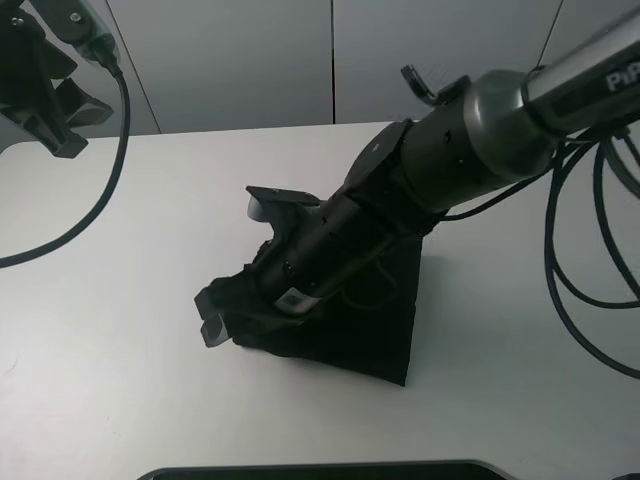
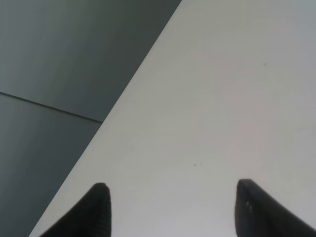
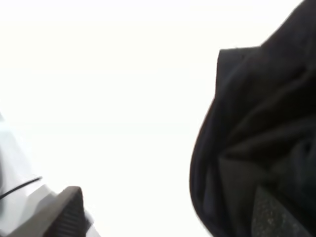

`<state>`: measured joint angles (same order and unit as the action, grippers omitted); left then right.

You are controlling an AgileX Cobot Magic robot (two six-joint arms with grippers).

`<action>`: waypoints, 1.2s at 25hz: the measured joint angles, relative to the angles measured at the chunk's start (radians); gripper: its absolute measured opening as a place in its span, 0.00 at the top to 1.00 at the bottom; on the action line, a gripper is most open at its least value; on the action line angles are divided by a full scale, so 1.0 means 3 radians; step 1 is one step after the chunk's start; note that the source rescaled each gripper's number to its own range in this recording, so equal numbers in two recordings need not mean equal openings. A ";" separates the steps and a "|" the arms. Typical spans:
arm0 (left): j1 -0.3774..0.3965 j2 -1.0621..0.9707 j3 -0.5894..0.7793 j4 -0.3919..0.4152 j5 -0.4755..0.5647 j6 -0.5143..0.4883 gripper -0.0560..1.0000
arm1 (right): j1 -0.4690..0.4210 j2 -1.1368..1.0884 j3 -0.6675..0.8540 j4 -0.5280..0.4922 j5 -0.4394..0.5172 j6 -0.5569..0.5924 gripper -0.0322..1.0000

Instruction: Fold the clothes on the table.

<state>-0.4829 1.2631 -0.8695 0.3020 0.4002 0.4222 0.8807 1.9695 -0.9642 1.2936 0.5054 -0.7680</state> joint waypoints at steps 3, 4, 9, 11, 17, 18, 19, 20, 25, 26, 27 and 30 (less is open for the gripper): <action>0.0000 0.0000 0.0000 0.0000 0.0000 0.0000 0.28 | 0.0123 0.0094 0.0000 0.0118 -0.0231 -0.0093 0.24; 0.0000 0.0000 0.0000 0.0000 0.0000 0.0000 0.28 | 0.0129 0.0102 0.0000 0.0123 -0.0255 -0.0127 0.24; 0.0000 0.0000 0.0000 -0.0007 0.0000 0.0000 0.28 | 0.0129 0.0001 -0.0031 0.0169 -0.0293 -0.0362 0.24; 0.0000 0.0000 0.0000 -0.0007 0.0000 0.0000 0.28 | 0.0129 -0.0162 -0.0081 0.0163 -0.0293 -0.0436 0.24; 0.0000 0.0000 0.0000 -0.0007 0.0000 0.0000 0.28 | 0.0129 -0.0772 -0.0112 -0.0305 -0.0348 -0.0287 0.24; 0.0000 0.0000 0.0000 -0.0007 0.0000 0.0000 0.28 | 0.0129 -0.0805 -0.0117 -0.0470 -0.0363 -0.0165 0.24; 0.0000 0.0000 0.0000 -0.0007 0.0000 0.0000 0.28 | 0.0129 -0.0817 -0.0117 -0.0738 -0.0369 0.0016 0.24; 0.0000 0.0000 0.0000 -0.0007 0.0000 0.0000 0.28 | 0.0129 -0.0817 -0.0117 -0.0938 -0.0369 0.0189 0.24; 0.0000 0.0000 0.0000 -0.0023 0.0000 0.0000 0.28 | 0.0129 -0.0688 -0.0040 -0.1461 -0.0404 0.0793 0.24; 0.0000 0.0000 0.0000 -0.0031 0.0000 0.0000 0.28 | 0.0129 -0.0630 -0.0033 -0.1426 -0.0414 0.0808 0.24; 0.0000 0.0000 0.0000 -0.0031 0.0000 0.0000 0.28 | 0.0129 -0.0575 -0.0033 -0.1370 -0.0429 0.0817 0.24; 0.0000 0.0000 0.0000 -0.0036 0.0000 0.0000 0.28 | 0.0129 -0.0376 -0.0033 -0.1122 -0.0503 0.0710 0.25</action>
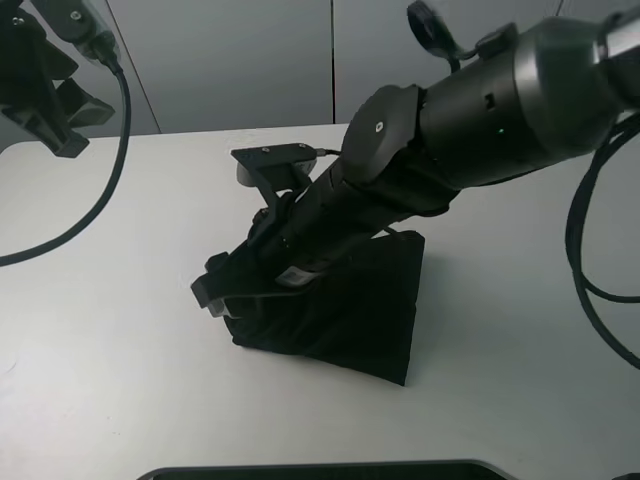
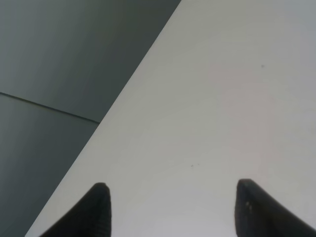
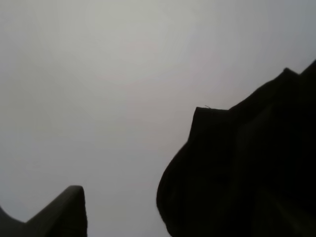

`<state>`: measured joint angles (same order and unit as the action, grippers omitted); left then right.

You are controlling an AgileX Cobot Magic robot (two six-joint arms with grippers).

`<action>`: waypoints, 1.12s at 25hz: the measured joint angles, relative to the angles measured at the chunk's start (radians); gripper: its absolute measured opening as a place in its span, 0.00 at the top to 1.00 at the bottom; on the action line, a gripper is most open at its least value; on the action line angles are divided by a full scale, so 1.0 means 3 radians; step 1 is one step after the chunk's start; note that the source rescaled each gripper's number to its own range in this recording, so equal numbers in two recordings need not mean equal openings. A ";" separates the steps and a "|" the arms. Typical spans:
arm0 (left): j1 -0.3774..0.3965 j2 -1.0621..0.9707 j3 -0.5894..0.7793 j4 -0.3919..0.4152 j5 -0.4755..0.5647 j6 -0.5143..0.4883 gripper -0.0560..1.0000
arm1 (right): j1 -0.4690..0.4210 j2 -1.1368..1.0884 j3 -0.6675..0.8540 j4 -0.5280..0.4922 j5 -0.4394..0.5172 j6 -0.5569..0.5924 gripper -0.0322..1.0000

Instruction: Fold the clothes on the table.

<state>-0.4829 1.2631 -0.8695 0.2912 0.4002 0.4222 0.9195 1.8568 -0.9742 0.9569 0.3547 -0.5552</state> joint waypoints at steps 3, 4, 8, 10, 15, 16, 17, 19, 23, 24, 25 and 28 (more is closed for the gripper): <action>0.0000 0.0000 0.0000 -0.0007 0.0000 0.0000 0.28 | 0.0000 0.0187 -0.0056 0.0209 -0.0016 -0.0159 0.25; 0.0000 0.0000 0.0000 -0.0007 0.0000 0.0000 0.28 | 0.0000 0.0244 -0.0088 0.0293 -0.0016 -0.0206 0.25; 0.0000 0.0000 0.0000 -0.0007 -0.0007 0.0000 0.28 | 0.0000 0.0441 -0.0260 0.0804 0.0015 -0.0580 0.25; 0.0000 0.0000 0.0000 -0.0007 -0.0019 0.0000 0.28 | 0.0000 0.0525 -0.0337 0.1086 0.0104 -0.0813 0.25; 0.0000 0.0000 0.0000 -0.0007 -0.0019 0.0000 0.28 | 0.0006 0.0646 -0.0400 0.1659 0.0329 -0.1301 0.25; 0.0000 0.0000 0.0000 -0.0007 -0.0019 0.0000 0.28 | 0.0006 0.0647 -0.0400 0.1678 0.0329 -0.1373 0.25; 0.0000 0.0000 0.0000 -0.0007 -0.0019 0.0000 0.28 | 0.0013 0.0653 -0.0400 0.1692 0.0346 -0.1435 0.25; 0.0000 0.0000 0.0000 -0.0007 -0.0019 0.0000 0.28 | 0.0012 0.0653 -0.0400 0.1725 0.0386 -0.1548 0.25; 0.0000 -0.0070 0.0000 -0.0007 -0.0026 0.0000 0.28 | 0.0012 0.0515 -0.0403 0.1730 0.0495 -0.1770 0.25; 0.0000 -0.0130 0.0000 -0.0013 -0.0047 0.0000 0.28 | 0.0012 0.0429 -0.0409 0.1723 0.0504 -0.1807 0.25; 0.0000 -0.0207 0.0000 -0.0001 -0.0062 0.0000 0.28 | 0.0012 0.0340 -0.0408 0.1707 0.0504 -0.1848 0.25; 0.0000 -0.0534 0.0000 0.0037 -0.0075 -0.0036 0.28 | -0.0096 -0.0054 -0.0422 0.1469 0.0517 -0.1972 0.25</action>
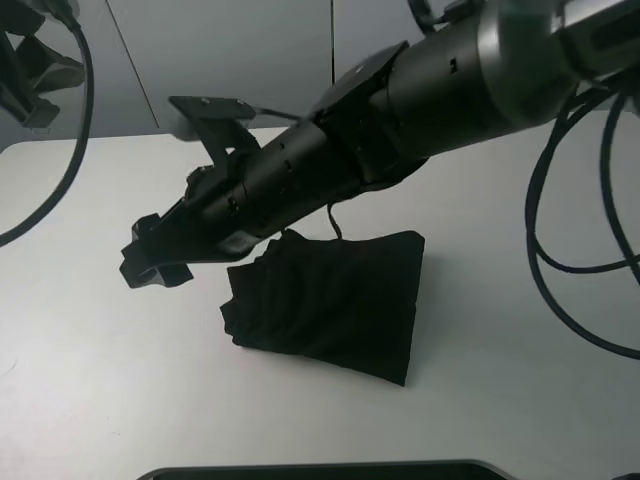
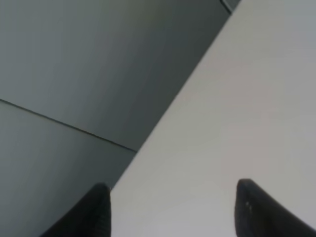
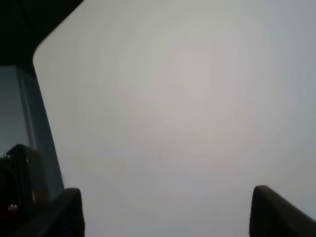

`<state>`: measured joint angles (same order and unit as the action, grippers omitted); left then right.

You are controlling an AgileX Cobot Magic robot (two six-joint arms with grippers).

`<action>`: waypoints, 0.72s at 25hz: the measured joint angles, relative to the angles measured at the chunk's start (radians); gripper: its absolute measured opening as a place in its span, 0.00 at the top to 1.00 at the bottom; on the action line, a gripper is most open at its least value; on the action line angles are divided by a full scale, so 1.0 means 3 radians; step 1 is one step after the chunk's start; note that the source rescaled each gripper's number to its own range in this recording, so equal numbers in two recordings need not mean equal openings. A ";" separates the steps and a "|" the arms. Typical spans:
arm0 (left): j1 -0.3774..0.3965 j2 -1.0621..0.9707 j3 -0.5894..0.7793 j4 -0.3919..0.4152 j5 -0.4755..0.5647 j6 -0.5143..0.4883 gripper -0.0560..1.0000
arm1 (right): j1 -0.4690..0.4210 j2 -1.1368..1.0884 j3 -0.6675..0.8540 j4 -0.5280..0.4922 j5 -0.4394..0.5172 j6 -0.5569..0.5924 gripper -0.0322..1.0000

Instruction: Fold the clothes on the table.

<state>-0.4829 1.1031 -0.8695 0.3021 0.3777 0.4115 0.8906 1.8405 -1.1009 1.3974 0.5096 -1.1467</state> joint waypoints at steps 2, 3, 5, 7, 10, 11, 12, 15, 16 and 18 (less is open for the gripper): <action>0.0000 -0.0277 0.0000 0.0034 0.0052 -0.0124 0.28 | -0.0153 -0.0338 -0.0017 -0.0375 -0.0013 -0.0019 0.25; 0.0000 -0.0455 0.0000 0.0042 0.0090 -0.0198 0.28 | -0.0239 -0.0517 -0.0058 -0.0653 -0.0022 -0.0026 0.25; 0.0000 -0.0817 0.0000 0.0073 0.0242 -0.0350 0.28 | -0.0398 -0.0868 -0.0126 -0.1293 -0.0015 0.0067 0.25; 0.0000 -0.1245 0.0000 0.0132 0.0406 -0.0598 0.28 | -0.0533 -0.1239 -0.0213 -0.2057 -0.0010 0.0314 0.25; 0.0000 -0.1876 0.0000 0.0170 0.0655 -0.0983 0.28 | -0.0643 -0.1850 -0.0346 -0.3619 0.0044 0.1045 0.25; 0.0000 -0.2092 0.0000 0.0175 0.0735 -0.1070 0.28 | -0.0648 -0.2037 -0.0403 -0.4112 0.0137 0.1317 0.25; 0.0000 -0.2262 0.0000 0.0183 0.0823 -0.1128 0.28 | -0.0648 -0.2211 -0.0453 -0.4658 0.0287 0.1652 0.25; 0.0000 -0.2740 0.0000 0.0255 0.1150 -0.1372 0.28 | -0.0648 -0.2629 -0.0651 -0.6094 0.1000 0.2444 0.25; 0.0000 -0.2832 0.0000 0.0307 0.1324 -0.1420 0.28 | -0.0648 -0.2739 -0.0702 -0.6411 0.1253 0.2603 0.25; 0.0000 -0.2980 0.0000 0.0381 0.1740 -0.1493 0.28 | -0.0648 -0.2961 -0.0805 -0.6982 0.1863 0.2924 0.25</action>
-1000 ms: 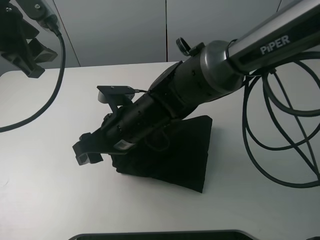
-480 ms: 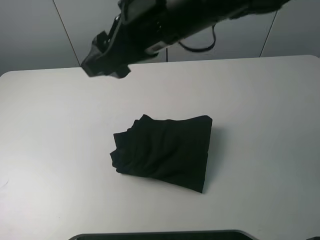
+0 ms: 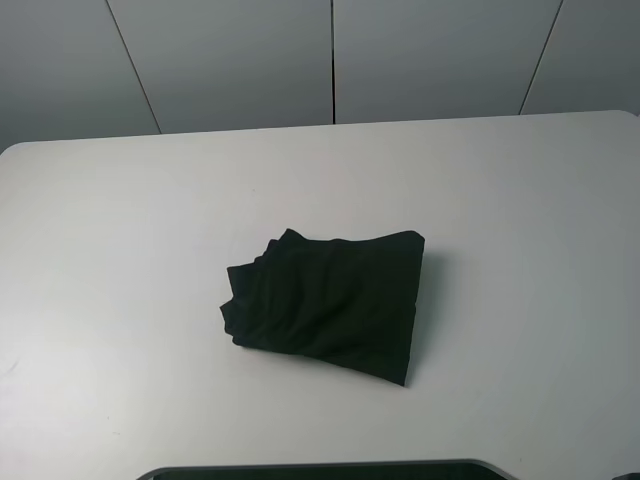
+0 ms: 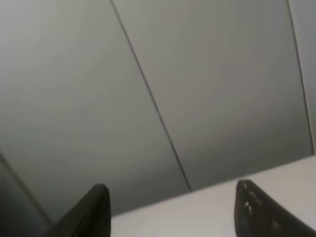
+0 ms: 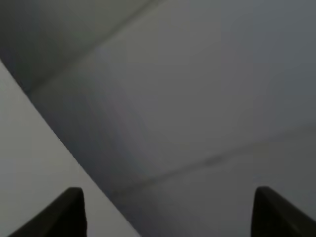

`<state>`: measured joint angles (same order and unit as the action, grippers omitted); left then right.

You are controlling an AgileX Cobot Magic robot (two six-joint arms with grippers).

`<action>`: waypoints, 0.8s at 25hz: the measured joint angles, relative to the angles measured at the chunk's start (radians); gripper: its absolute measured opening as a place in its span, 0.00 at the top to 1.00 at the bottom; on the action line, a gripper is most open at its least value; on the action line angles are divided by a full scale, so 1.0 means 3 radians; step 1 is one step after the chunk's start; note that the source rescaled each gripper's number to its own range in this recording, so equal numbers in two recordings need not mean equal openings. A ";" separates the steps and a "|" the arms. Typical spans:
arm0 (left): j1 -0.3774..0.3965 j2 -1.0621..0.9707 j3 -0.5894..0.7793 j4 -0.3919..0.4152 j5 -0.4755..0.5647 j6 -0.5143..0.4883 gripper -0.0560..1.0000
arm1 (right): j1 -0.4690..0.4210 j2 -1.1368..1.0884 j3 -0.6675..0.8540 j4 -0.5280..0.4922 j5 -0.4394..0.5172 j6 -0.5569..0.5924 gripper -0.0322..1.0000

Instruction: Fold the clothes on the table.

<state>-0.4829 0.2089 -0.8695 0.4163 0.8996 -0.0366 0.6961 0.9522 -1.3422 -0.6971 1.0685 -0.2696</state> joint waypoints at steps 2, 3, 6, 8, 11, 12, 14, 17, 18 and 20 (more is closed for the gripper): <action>0.0000 -0.0073 0.0000 0.0033 0.0437 -0.0064 0.28 | -0.0010 -0.0243 -0.0047 -0.0401 0.0338 0.0186 0.25; 0.0000 -0.0105 0.0000 0.0033 0.0568 -0.0115 0.28 | -0.0018 -0.0379 -0.0057 -0.0450 0.0404 0.0262 0.25; 0.0000 -0.0223 -0.0007 -0.0103 0.0764 -0.0282 0.28 | -0.0017 -0.0813 -0.0064 -0.0420 0.0464 0.0329 0.25; 0.0000 -0.0292 -0.0071 -0.0175 0.0848 -0.0412 0.28 | -0.0017 -0.1117 -0.0070 -0.0397 0.0482 0.0345 0.25; 0.0000 -0.0364 -0.0224 -0.0183 0.1027 -0.0484 0.28 | -0.0017 -0.1633 -0.0072 -0.0392 0.0482 0.0309 0.25; 0.0000 -0.0393 -0.0272 -0.0183 0.1045 -0.0484 0.28 | -0.0020 -0.1805 -0.0077 -0.0392 0.0482 0.0270 0.25; 0.0000 -0.0478 -0.0341 -0.0241 0.1061 -0.0446 0.28 | -0.0042 -0.2087 -0.0077 -0.0407 0.0494 0.0171 0.25; 0.0000 -0.0623 -0.0401 -0.0336 0.1074 -0.0443 0.28 | -0.0178 -0.2523 -0.0085 -0.0460 0.0501 -0.0048 0.25; 0.0000 -0.0661 -0.0407 -0.0346 0.1074 -0.0458 0.28 | -0.0264 -0.2634 -0.0085 -0.0505 0.0507 -0.0097 0.25; 0.0000 -0.0684 -0.0407 -0.0404 0.1081 -0.0458 0.28 | -0.0447 -0.2809 -0.0085 -0.0522 0.0514 -0.0153 0.25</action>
<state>-0.4829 0.0036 -0.9916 0.2951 1.2240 -0.1739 0.5620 0.1095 -1.3677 -0.8538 1.2228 -0.3155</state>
